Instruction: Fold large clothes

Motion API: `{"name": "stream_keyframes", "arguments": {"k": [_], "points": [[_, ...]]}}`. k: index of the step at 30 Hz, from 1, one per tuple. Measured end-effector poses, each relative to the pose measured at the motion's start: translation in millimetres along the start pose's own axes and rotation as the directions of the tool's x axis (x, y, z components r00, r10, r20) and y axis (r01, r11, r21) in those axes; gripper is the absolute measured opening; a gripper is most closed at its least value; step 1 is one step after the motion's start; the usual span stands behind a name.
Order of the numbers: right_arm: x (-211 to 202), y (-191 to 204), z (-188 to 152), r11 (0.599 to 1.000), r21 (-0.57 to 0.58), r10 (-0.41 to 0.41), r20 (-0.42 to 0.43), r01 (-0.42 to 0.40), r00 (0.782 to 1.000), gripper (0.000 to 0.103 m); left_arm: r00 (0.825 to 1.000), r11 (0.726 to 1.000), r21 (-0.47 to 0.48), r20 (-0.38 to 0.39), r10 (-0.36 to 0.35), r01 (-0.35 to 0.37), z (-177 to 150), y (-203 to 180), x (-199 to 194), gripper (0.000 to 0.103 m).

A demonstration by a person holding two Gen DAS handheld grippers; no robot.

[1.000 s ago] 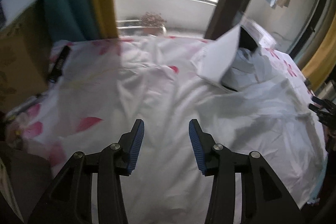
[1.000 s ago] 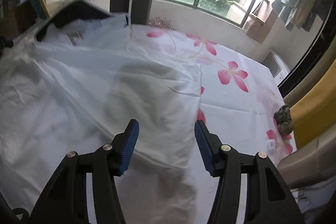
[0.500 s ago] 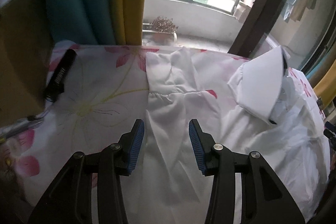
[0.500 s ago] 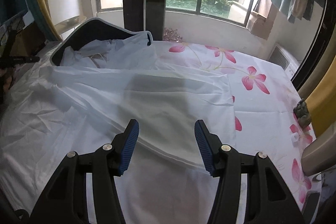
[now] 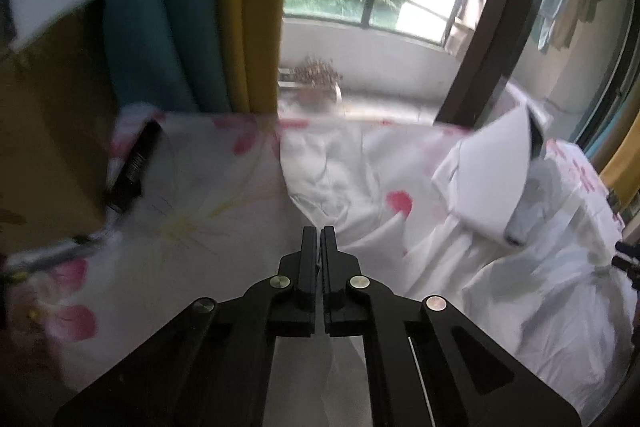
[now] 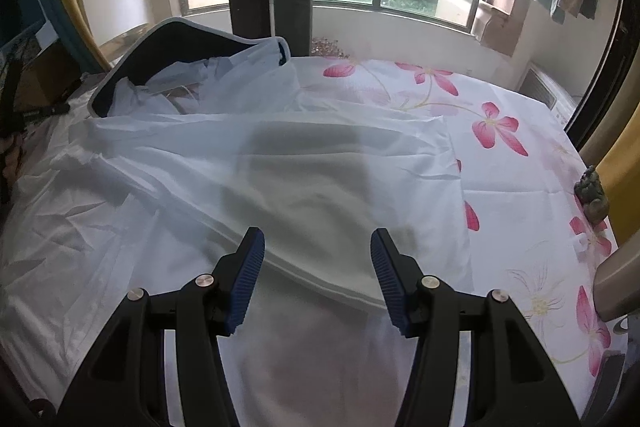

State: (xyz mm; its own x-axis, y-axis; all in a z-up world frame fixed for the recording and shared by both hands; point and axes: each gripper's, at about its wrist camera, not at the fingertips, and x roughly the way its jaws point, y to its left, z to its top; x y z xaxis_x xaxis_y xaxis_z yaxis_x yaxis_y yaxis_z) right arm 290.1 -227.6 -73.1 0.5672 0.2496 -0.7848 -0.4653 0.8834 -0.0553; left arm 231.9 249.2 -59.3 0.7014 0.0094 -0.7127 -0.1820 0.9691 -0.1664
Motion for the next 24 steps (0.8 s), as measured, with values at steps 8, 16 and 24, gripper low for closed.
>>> {"name": "stream_keyframes", "arguments": {"k": [8,16,24], "points": [[-11.9,0.0,-4.5,1.000,0.006,0.023,0.020,-0.023,1.000,0.055,0.978,1.000,-0.029,0.208,0.002,0.005,20.3,-9.1,-79.8,0.003],[-32.0,-6.3,-14.2,0.999,0.010,0.034,0.058,-0.035,0.998,0.055,0.919,1.000,-0.001,0.393,-0.023,0.026,38.2,-49.3,-152.3,0.003],[-47.2,-27.1,-26.7,0.998,0.038,0.052,0.099,-0.056,0.994,0.055,0.892,0.995,0.080,0.442,-0.095,0.066,49.3,-116.3,-171.7,0.003]]}}
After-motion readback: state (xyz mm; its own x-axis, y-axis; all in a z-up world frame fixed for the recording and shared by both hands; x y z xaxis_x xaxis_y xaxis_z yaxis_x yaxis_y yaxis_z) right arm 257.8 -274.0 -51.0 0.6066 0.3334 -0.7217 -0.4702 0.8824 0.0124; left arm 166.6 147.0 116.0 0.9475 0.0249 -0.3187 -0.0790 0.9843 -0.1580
